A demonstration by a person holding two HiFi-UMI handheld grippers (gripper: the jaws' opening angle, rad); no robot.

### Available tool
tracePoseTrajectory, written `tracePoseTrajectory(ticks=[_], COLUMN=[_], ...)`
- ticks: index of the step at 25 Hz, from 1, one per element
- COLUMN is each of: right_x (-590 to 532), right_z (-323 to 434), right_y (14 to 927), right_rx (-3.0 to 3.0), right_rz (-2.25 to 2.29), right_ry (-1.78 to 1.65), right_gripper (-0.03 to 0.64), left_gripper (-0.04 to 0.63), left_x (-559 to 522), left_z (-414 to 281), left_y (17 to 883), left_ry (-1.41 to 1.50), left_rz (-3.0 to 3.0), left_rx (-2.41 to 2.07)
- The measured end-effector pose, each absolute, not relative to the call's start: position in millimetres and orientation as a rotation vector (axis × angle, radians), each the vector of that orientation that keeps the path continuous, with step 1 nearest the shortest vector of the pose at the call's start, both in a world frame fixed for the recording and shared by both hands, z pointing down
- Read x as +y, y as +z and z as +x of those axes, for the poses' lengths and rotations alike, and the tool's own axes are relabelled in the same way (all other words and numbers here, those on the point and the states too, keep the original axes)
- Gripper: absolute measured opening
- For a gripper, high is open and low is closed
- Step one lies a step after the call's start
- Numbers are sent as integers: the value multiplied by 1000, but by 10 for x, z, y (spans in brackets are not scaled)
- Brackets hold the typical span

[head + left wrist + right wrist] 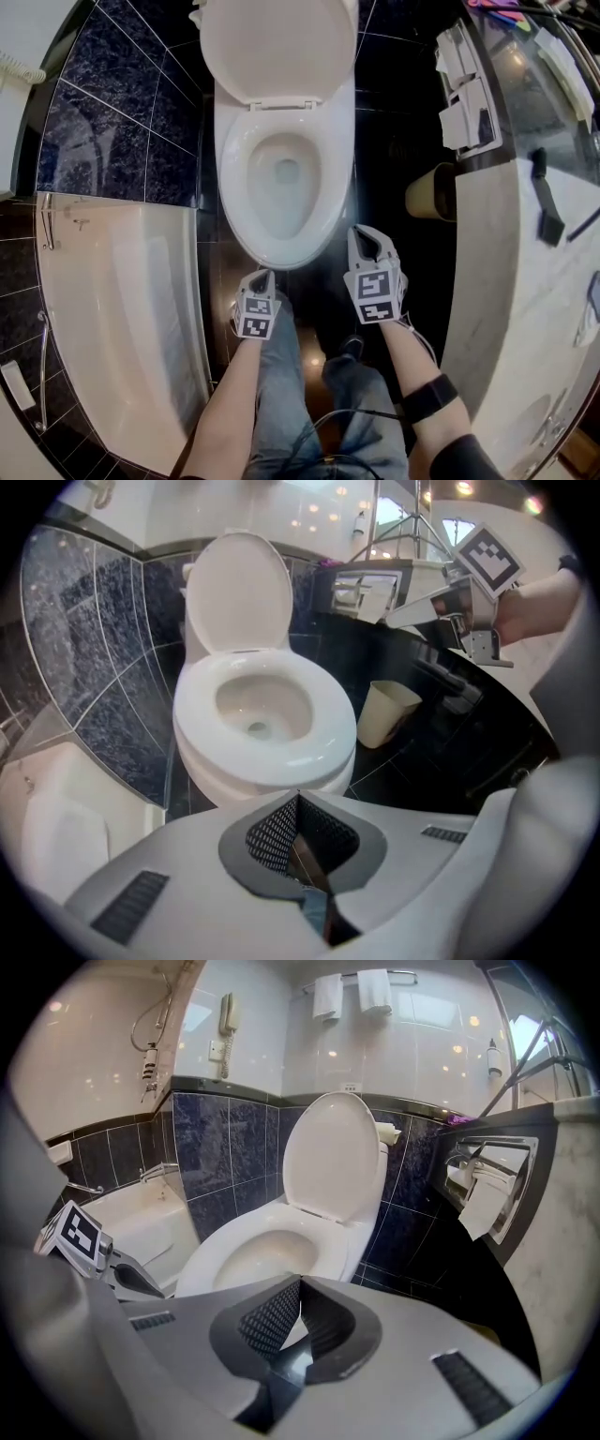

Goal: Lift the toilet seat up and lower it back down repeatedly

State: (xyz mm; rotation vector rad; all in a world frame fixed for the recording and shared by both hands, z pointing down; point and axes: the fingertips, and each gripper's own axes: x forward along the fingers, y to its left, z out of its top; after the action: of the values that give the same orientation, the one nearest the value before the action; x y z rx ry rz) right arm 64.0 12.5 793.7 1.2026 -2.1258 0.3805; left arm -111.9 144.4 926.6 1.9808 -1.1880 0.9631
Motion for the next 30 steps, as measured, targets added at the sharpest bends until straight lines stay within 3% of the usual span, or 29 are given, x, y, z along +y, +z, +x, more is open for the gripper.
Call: tracePoseTrajectory(ticks=[8,22,30], right_x=[52,120,534], right_z=[577,372,745], right_y=[7306,4053,3103], right_rx=[-2186,-2463,-2517], right_rz=[1204,1181,1236], right_ry=[403,323,235], right_gripper=[12,12,12], left_gripper=[-6,-5,-6], left_x=[1025,623,780], left_z=[-1100,-1367,-1332], left_y=[8193,4247,3072], left_ry=[838,567,484], left_rz=[2112,2327,2407], left_rx=[-1289,-1566,-1649])
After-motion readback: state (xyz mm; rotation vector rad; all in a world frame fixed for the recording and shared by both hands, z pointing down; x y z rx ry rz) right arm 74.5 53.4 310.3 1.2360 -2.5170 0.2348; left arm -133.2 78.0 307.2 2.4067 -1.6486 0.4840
